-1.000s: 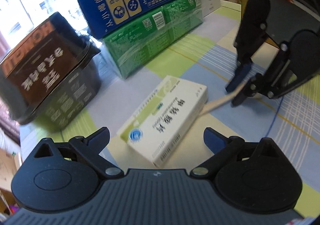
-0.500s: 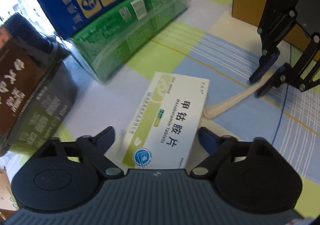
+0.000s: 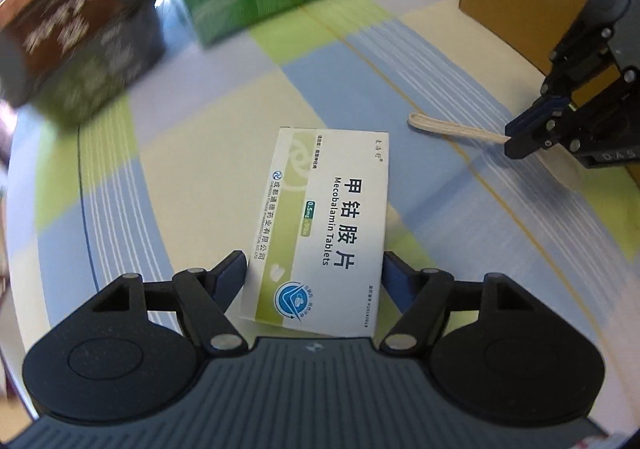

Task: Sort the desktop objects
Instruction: 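Lift the medicine box and wooden spoon off the table toward the cardboard box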

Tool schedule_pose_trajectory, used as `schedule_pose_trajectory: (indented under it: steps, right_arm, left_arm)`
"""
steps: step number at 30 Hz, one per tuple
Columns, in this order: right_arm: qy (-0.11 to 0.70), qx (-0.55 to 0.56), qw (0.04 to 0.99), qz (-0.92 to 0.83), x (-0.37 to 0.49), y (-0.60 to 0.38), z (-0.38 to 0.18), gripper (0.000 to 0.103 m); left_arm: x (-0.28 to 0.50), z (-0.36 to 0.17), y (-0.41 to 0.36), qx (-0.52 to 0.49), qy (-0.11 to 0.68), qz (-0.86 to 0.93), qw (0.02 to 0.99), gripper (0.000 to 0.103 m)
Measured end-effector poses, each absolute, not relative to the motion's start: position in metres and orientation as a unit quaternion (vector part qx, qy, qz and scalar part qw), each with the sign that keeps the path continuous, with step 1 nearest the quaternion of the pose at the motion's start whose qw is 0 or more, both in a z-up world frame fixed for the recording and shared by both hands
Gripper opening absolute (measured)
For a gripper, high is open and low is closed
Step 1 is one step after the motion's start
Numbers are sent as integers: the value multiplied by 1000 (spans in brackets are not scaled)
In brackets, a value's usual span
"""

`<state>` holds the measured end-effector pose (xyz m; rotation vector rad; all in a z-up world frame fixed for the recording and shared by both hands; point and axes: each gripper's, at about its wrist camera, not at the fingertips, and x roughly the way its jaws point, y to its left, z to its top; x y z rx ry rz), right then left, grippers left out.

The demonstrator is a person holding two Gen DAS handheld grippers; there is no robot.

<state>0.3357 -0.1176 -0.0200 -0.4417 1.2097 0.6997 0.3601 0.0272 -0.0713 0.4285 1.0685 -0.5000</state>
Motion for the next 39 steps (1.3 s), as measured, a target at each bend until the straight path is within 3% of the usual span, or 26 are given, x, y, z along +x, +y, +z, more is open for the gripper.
schedule_pose_trajectory:
  steps: [10,19,24,27,35,39]
  right_arm:
    - [553,-118,758,324,232,-164,-21,4]
    - [482,-100,806,329,187,-181,-27,7]
    - [460,-122,812,337,181,-178,-35,23]
    - [457,-125,812,340,182,-177,-41,24]
    - [442,-147,816,344,179,-167,-44,23]
    - [444,-148,820,330,180,-169,-45,4]
  left_arm:
    - [222,-66,11,149,504,-195,828,69]
    - [180,-66,4,94,477,-167,858,70]
    - [174,-67,9,79,446,-169,876,79]
    - [176,-71,12,66,442,-172,878,81]
    - [180,-79,10,77,427,-184,882,81]
    - [183,-80,7,80,422,-188,883,81]
